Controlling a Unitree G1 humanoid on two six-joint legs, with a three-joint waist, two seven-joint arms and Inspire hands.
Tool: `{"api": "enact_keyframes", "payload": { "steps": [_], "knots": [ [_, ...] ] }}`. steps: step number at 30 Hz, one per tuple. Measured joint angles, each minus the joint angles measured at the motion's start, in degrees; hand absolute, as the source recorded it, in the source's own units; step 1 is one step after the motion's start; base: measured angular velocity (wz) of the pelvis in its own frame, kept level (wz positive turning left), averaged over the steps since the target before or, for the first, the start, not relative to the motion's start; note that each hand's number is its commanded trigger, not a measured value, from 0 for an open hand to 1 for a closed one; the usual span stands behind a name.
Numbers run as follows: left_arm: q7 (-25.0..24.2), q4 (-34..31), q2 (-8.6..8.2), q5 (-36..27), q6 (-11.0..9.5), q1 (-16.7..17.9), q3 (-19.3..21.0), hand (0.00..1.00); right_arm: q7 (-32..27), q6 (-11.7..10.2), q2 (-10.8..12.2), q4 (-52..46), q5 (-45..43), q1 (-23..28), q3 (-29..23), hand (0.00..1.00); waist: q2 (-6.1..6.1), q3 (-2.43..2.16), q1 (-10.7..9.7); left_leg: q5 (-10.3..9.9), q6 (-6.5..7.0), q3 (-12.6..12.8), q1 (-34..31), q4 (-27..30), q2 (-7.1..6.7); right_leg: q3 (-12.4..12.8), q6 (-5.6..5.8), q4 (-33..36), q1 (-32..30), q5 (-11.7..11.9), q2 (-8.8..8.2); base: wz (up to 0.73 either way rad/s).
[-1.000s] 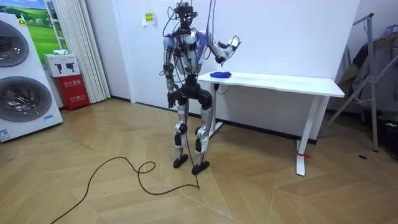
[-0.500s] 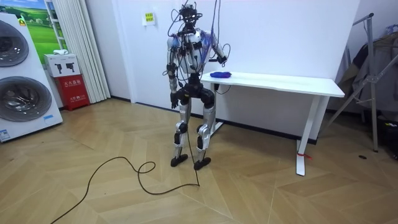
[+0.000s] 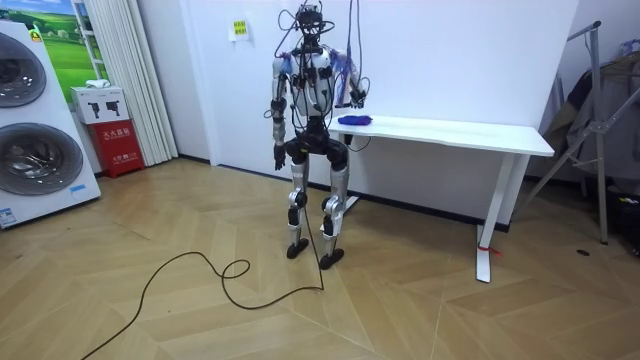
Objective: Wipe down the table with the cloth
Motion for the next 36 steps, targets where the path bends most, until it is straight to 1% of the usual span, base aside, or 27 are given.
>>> {"api": "enact_keyframes", "payload": {
  "steps": [3, 5, 6, 8, 10, 11, 12, 17, 21, 23, 25, 30, 34, 36],
  "knots": [
    [0.0, 0.2, -0.36, -0.1, 0.0, -0.1, 0.0, 0.0, 0.0, -0.1, 0.0, 1.6, 0.0, 1.6, -0.4, 0.0, 0.0, -0.02, -0.3, -0.3, -0.05, 0.2, 0.1, 0.0, -0.07, 0.1, 0.0, 0.2, -0.1, 0.0, 0.15, -0.03],
    [0.0, 0.2, -0.53, -0.1, -0.1, -0.3, 0.0, 0.0, 0.0, -0.4, 0.1, 3.3, -0.1, 2.1, -1.3, 0.0, 0.13, -0.09, -0.8, -1.2, 0.12, 0.1, 0.1, 0.0, 0.0, 0.0, -0.1, 0.4, -0.2, -0.1, 0.31, 0.0],
    [0.1, 0.3, -0.58, -0.1, -0.3, -0.3, 0.0, 0.0, 0.1, -0.8, 0.1, 4.4, -0.1, 2.4, -2.0, 0.0, 0.01, -0.14, -0.9, -1.3, 0.26, 0.2, 0.1, 0.1, -0.13, 0.1, -0.06, 0.9, -0.4, -0.1, 0.16, 0.0],
    [0.2, 0.3, -0.55, 0.0, -0.3, -0.1, 0.0, 0.0, 0.1, -0.8, 0.1, 4.7, -0.2, 3.4, -3.3, 0.0, -0.23, -0.34, -1.2, -1.4, 0.49, 0.3, 0.0, 0.5, -0.27, 0.2, 0.08, 1.0, -0.4, -0.1, -0.04, -0.06],
    [0.4, 0.3, -0.59, 0.0, -0.3, 0.0, 0.0, 0.0, 0.1, -0.8, 0.1, 4.7, -0.6, 3.8, -4.2, 0.0, -0.29, -0.39, -1.7, -1.5, 0.62, 0.3, 0.0, 0.9, -0.45, 0.3, 0.18, 1.1, -0.1, 0.0, -0.09, 0.0],
    [0.4, 0.3, -0.6, 0.0, -0.3, 0.0, 0.0, 0.0, 0.1, -0.7, 0.1, 4.7, -1.3, 4.1, -4.6, 0.0, -0.33, -0.58, -1.8, -1.5, 0.63, 0.5, 0.1, 0.9, -0.48, 0.3, 0.2, 1.1, 0.0, 0.0, -0.1, 0.0],
    [0.5, 0.3, -0.6, 0.0, -0.3, 0.0, 0.0, 0.0, 0.1, -0.7, 0.1, 4.7, -1.7, 4.3, -4.8, 0.0, -0.35, -0.68, -1.8, -1.5, 0.63, 0.6, 0.4, 0.9, -0.45, 0.4, 0.2, 1.1, 0.1, 0.0, -0.08, 0.0],
    [0.5, 0.3, -0.84, 0.1, -0.3, 0.0, 0.0, 0.0, 0.1, -0.8, 0.1, 4.7, -2.0, 5.6, -5.0, 0.0, -0.06, -0.83, -2.2, -1.5, 0.61, 1.1, 0.9, 0.7, -0.17, 0.9, 0.19, 1.3, 0.3, 0.0, 0.13, -0.05],
    [0.4, 0.2, -0.83, -0.1, -0.3, 0.0, 0.0, 0.0, 0.1, -0.8, 0.1, 3.3, -2.0, 7.7, -5.3, 0.0, 0.01, -0.83, -3.1, -1.5, 0.61, 1.1, 1.1, 0.6, -0.16, 0.9, 0.2, 1.5, 0.3, 0.0, 0.1, 0.0],
    [0.1, 0.2, -0.83, -0.1, -0.3, 0.0, 0.0, 0.0, 0.1, -0.8, 0.1, 3.2, -3.0, 8.0, -5.4, 0.0, 0.05, -0.8, -3.2, -1.5, 0.61, 1.5, 1.4, 0.4, -0.11, 1.2, 0.21, 1.7, 0.2, 0.0, 0.11, -0.09],
    [-0.1, 0.2, -0.84, -0.1, -0.3, 0.0, 0.0, 0.0, 0.3, -0.8, 0.1, 3.2, -4.5, 8.0, -5.4, 0.0, 0.33, -0.74, -3.2, -1.5, 0.63, 1.7, 1.6, 0.2, -0.1, 1.5, 0.22, 1.7, 0.3, 0.0, 0.12, -0.11],
    [-1.2, 0.2, -0.91, -0.1, -0.3, -0.2, 0.0, 0.0, 1.5, -0.7, 0.1, 3.4, -7.0, 9.2, -6.5, 0.0, 1.46, -0.78, -3.4, -1.6, 0.68, 1.8, 2.0, 0.1, -0.1, 1.6, 0.25, 1.9, 0.4, 0.0, 0.1, -0.02],
    [-1.2, 1.3, -0.92, -0.1, -0.3, -0.3, 0.1, 0.0, 2.4, -0.7, 0.3, 3.8, -7.0, 10.3, -6.5, 0.0, 1.65, -0.71, -3.5, -1.6, 0.67, 2.0, 1.9, 0.0, -0.07, 1.6, 0.25, 1.9, 0.3, -0.1, 0.12, 0.0],
    [-1.3, 1.7, -0.95, -0.1, -0.3, -0.3, 0.1, 0.0, 2.4, -0.7, 0.3, 3.8, -7.0, 10.2, -6.6, 0.0, 1.48, -0.67, -3.4, -1.6, 0.67, 1.9, 1.9, 0.0, -0.07, 1.6, 0.26, 1.9, 0.3, -0.1, 0.1, 0.0]
  ]
}}
